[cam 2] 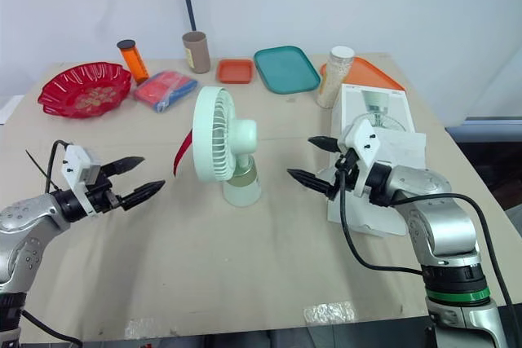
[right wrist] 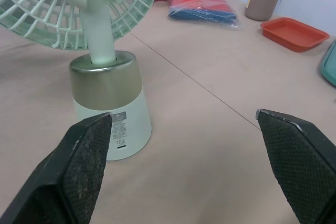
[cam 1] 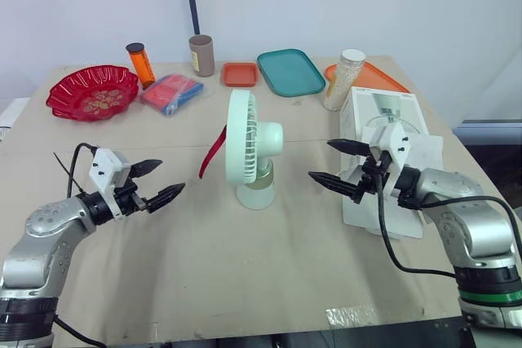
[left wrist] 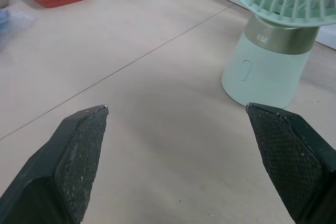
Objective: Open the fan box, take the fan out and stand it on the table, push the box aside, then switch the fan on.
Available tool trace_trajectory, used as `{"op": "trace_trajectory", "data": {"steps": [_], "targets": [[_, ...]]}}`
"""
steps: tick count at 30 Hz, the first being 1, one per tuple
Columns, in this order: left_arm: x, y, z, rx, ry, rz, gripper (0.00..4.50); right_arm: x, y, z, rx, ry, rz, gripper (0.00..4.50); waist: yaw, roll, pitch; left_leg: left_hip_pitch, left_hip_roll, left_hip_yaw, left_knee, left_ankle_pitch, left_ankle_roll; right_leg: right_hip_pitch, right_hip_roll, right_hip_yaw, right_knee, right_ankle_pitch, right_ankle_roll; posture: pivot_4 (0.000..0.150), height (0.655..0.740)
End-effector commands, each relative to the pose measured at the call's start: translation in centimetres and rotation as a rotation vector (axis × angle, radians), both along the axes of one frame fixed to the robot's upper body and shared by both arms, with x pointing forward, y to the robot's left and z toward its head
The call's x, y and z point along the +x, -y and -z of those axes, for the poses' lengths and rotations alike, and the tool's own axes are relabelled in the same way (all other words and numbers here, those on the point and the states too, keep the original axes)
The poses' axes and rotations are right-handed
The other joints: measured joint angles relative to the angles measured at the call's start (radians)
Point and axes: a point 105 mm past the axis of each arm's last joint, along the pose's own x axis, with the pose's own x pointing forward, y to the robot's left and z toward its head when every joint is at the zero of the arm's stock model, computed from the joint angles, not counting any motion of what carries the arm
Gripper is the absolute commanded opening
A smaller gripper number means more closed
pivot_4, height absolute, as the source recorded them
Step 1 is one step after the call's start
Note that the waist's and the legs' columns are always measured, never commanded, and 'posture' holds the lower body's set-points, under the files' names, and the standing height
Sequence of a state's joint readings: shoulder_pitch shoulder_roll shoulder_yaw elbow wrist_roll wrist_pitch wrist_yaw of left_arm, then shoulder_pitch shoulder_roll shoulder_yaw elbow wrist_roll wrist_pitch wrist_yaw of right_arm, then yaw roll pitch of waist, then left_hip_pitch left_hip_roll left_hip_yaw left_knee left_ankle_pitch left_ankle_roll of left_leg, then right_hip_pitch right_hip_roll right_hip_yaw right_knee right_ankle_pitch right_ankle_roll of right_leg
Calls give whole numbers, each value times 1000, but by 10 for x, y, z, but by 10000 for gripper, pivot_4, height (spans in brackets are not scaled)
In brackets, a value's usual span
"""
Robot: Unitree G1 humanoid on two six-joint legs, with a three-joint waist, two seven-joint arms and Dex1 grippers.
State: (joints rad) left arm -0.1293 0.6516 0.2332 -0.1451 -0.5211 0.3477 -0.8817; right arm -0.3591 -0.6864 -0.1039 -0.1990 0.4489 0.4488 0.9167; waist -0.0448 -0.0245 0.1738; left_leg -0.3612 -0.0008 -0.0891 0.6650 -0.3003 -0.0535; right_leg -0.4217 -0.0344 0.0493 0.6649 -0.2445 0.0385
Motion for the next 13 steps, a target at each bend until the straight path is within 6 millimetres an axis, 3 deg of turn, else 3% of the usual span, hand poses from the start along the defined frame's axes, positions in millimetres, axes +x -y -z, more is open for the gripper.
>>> {"op": "trace_trajectory", "data": {"steps": [1, 5, 13], "targets": [[0, 5, -9, 6, 48, 21, 45000, -1, 8, -10, -7, 47, 10, 44696, 0, 0, 0, 0, 0, 0, 0, 0, 0, 0, 0, 0, 0, 0, 0, 1500, 7400], [3, 14, -15, 2, 69, 44, 45000, -4, 6, -4, -22, 34, -22, 44696, 0, 0, 0, 0, 0, 0, 0, 0, 0, 0, 0, 0, 0, 0, 0, 1500, 7400], [5, 12, -11, 17, 71, 38, 45000, 1, 7, -1, -21, 35, -15, 44696, -1, 0, 0, 0, 0, 0, 0, 0, 0, 0, 0, 0, 0, 0, 0, 1500, 7400]]}}
